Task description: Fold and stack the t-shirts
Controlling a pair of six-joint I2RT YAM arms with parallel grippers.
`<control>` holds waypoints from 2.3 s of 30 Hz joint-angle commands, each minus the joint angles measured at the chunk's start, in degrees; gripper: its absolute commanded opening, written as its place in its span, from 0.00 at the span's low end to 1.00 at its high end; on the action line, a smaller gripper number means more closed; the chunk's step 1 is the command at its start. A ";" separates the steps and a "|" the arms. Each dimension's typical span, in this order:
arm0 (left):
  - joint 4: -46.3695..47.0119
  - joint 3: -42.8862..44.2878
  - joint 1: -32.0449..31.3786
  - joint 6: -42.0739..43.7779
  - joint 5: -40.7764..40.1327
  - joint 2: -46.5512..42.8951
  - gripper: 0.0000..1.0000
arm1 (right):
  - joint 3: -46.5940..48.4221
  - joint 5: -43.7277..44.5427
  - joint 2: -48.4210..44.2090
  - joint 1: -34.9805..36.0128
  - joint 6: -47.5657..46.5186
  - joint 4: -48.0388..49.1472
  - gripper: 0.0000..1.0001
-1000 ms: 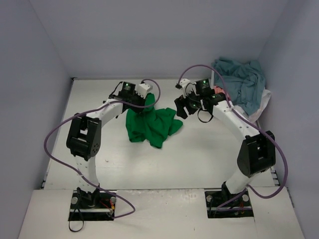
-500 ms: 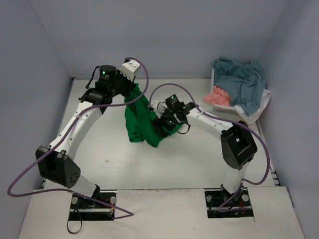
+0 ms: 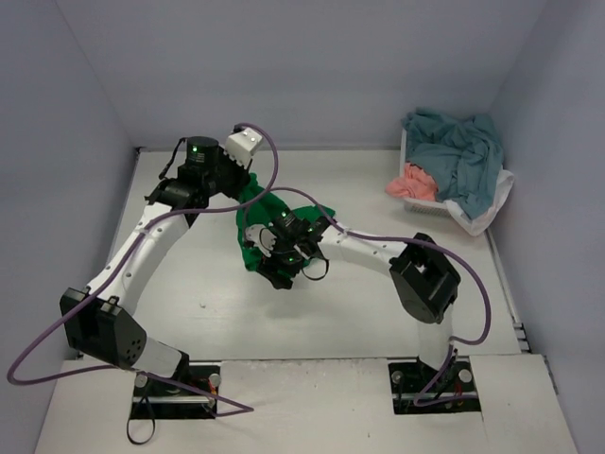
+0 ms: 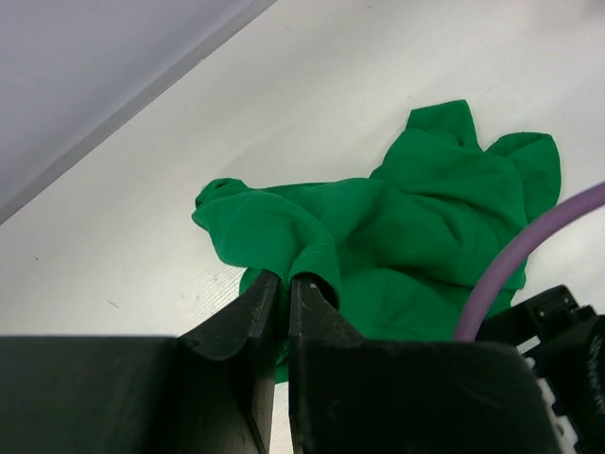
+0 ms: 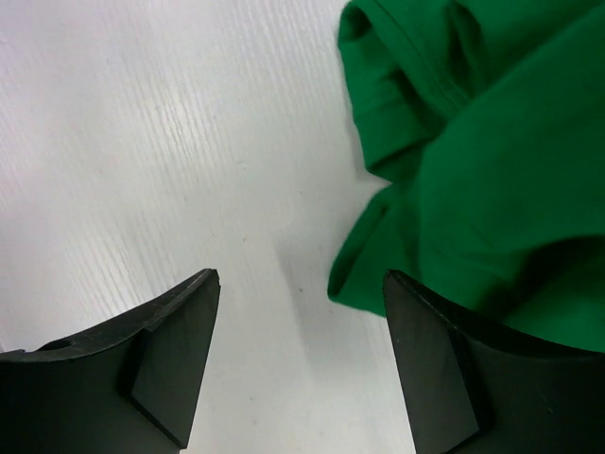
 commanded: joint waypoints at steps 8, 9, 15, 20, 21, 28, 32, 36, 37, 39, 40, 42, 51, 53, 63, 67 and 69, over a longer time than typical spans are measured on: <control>0.95 3.72 0.96 1.04 -0.81 -2.45 0.00 | 2.58 10.16 5.44 2.56 0.49 5.22 0.67; 1.04 3.46 1.05 1.13 -0.72 -2.63 0.00 | 2.58 10.95 5.53 2.30 0.58 5.23 0.67; 1.48 2.40 1.40 1.74 -0.54 -2.80 0.00 | 2.31 14.30 4.31 1.77 0.93 5.75 0.67; 1.65 2.84 1.66 1.75 -0.28 -2.45 0.00 | 1.88 14.83 1.85 0.71 1.37 5.84 0.65; 1.65 2.93 1.66 1.83 -0.37 -2.19 0.00 | 1.87 15.09 1.58 0.45 1.37 5.84 0.65; 1.83 2.49 1.66 1.66 -0.37 -2.01 0.00 | 0.21 14.39 0.78 -0.52 1.28 5.75 0.50; 1.65 1.70 1.66 1.92 -0.63 -2.36 0.00 | -0.15 14.13 1.31 -0.61 1.11 5.75 0.33; 1.13 1.61 1.66 2.71 -0.98 -2.45 0.00 | 0.03 13.43 1.49 -0.61 1.02 5.40 0.33; 1.04 1.61 1.66 2.80 -1.07 -2.37 0.00 | 0.03 13.25 1.66 -0.61 1.11 5.23 0.33; 1.04 1.61 1.66 2.80 -1.07 -2.36 0.00 | 0.12 12.64 1.84 -0.61 1.02 4.88 0.27; 0.95 1.52 1.66 2.80 -1.16 -2.28 0.00 | 0.12 12.54 1.93 -0.61 1.02 4.79 0.25; 1.04 1.43 1.75 2.80 -1.07 -2.45 0.00 | 0.20 12.81 1.93 -0.78 0.93 4.61 0.19; 1.04 1.17 2.81 2.97 -1.07 -2.54 0.00 | 2.22 13.51 -0.35 -3.15 0.14 3.56 0.00; 0.86 1.34 3.33 3.24 -1.25 -2.54 0.00 | 3.71 13.69 -2.19 -4.55 -0.12 3.12 0.00; 0.16 2.05 6.15 2.89 -0.37 -2.36 0.00 | 18.99 13.25 -8.88 -16.15 -1.97 -0.05 0.00; -0.89 3.27 6.23 2.62 -0.54 -2.98 0.00 | 24.54 12.55 -9.76 -20.01 -1.01 -0.49 0.00; -1.77 4.33 6.23 2.45 -0.72 -3.24 0.00 | 26.04 12.63 -10.11 -21.08 -0.92 -0.66 0.00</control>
